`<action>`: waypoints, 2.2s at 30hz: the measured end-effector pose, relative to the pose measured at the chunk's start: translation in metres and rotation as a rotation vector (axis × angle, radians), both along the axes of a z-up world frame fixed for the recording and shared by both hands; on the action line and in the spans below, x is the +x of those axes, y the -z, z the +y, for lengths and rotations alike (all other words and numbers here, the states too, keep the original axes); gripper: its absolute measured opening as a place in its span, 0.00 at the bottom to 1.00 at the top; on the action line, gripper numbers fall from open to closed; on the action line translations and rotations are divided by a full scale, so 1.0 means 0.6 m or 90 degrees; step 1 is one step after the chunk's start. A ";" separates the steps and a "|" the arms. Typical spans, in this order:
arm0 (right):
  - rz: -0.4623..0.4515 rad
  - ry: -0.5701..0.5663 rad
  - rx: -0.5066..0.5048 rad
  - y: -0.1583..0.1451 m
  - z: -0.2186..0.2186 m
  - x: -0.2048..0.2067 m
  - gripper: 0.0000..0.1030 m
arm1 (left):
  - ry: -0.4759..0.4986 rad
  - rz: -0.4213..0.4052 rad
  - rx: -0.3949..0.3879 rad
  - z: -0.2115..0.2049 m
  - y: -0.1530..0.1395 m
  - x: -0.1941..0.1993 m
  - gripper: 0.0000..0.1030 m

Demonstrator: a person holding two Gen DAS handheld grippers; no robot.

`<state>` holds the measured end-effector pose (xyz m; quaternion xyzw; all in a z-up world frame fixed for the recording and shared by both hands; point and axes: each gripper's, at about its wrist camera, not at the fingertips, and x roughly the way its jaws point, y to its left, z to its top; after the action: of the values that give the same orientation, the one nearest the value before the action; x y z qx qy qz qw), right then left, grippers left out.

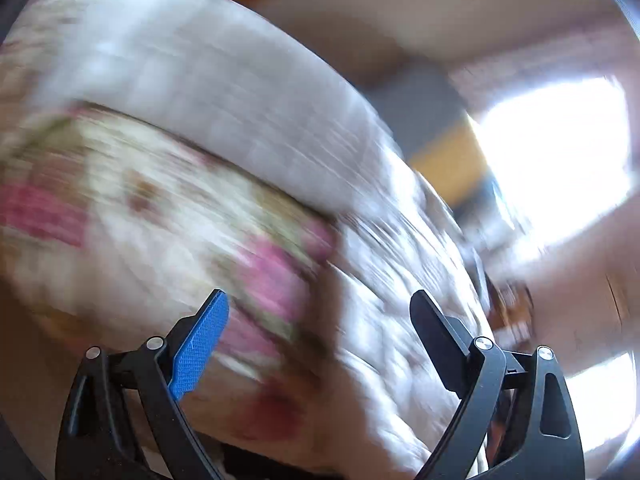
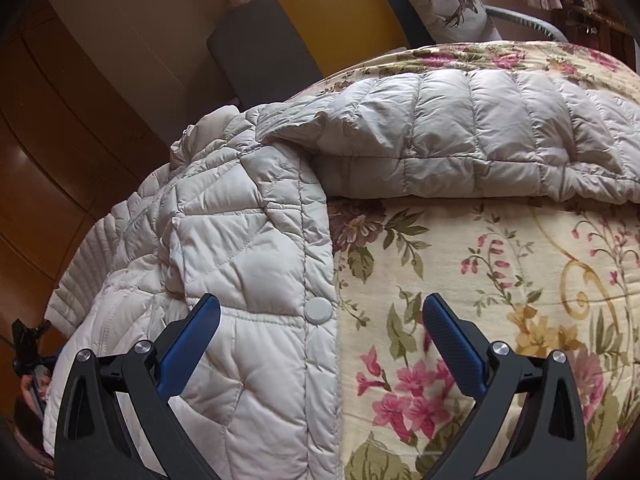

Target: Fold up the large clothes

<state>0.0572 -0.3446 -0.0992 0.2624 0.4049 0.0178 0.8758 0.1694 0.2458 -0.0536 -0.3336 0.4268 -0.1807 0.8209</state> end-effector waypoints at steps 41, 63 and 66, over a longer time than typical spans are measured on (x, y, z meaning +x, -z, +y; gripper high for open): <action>0.009 -0.078 -0.372 0.007 0.165 0.199 0.98 | -0.359 0.010 0.029 0.143 0.041 0.113 0.88; 0.016 -0.075 -0.349 0.014 0.155 0.199 0.98 | -0.515 -0.038 -0.120 0.267 0.088 0.202 0.03; 0.016 -0.076 -0.347 0.015 0.155 0.200 0.98 | -0.533 -0.083 -0.138 0.284 0.066 0.154 0.03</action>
<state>0.1772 -0.2516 -0.1081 -0.0070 0.4204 -0.0435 0.9063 0.2621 0.4163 -0.0929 -0.5500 0.1810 0.1032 0.8088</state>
